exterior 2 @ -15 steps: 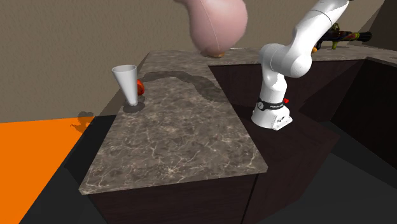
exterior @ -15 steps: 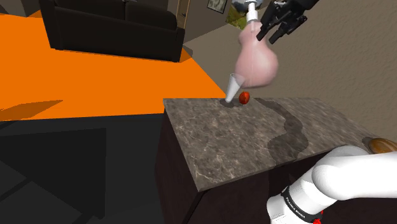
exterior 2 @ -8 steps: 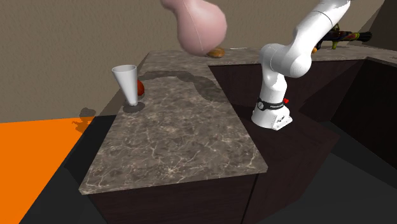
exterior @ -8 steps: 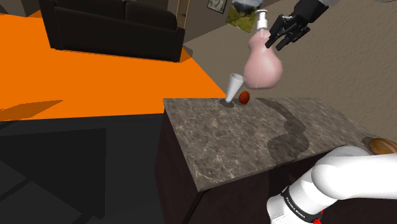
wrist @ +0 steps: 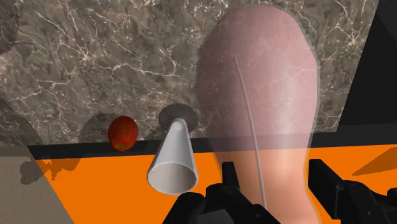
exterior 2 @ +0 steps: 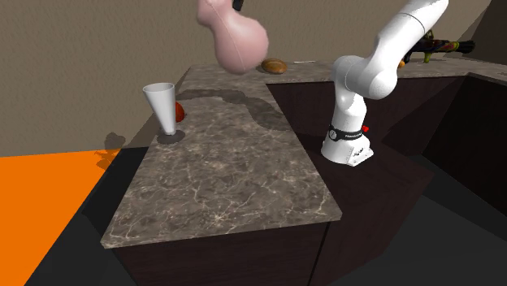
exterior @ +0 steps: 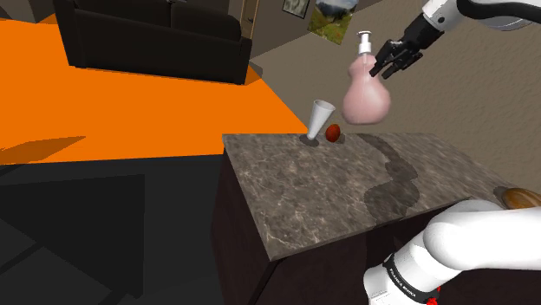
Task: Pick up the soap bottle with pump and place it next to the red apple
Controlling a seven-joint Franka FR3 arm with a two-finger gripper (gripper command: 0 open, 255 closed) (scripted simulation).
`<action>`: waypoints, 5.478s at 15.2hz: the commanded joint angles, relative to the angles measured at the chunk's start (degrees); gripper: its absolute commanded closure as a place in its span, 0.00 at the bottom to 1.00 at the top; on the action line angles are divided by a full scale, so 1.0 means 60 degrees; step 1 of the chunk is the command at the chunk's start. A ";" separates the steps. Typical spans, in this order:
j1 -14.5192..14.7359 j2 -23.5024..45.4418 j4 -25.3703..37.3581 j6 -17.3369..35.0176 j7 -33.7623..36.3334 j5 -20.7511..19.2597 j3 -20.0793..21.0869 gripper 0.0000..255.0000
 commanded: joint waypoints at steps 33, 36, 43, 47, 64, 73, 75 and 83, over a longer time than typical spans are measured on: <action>-0.1232 0.8924 0.5552 0.1377 -0.9239 0.5071 -0.6732 1.00; -0.1568 0.9387 0.5754 0.1435 -0.9565 0.5464 -0.6631 1.00; -0.1526 0.9483 0.4995 0.2208 -0.9915 0.5710 -0.6533 1.00; -0.1534 0.9589 0.4625 0.2619 -1.0141 0.5905 -0.6459 1.00; -0.1803 1.0380 0.3516 0.4146 -1.1299 0.7098 -0.5951 1.00; -0.1822 1.0446 0.3471 0.4226 -1.1381 0.7191 -0.5918 1.00; -0.1851 1.0521 0.3589 0.4173 -1.1355 0.7209 -0.5901 0.00; -0.1530 0.9494 0.3348 0.3664 -1.0896 0.6304 -0.6392 0.00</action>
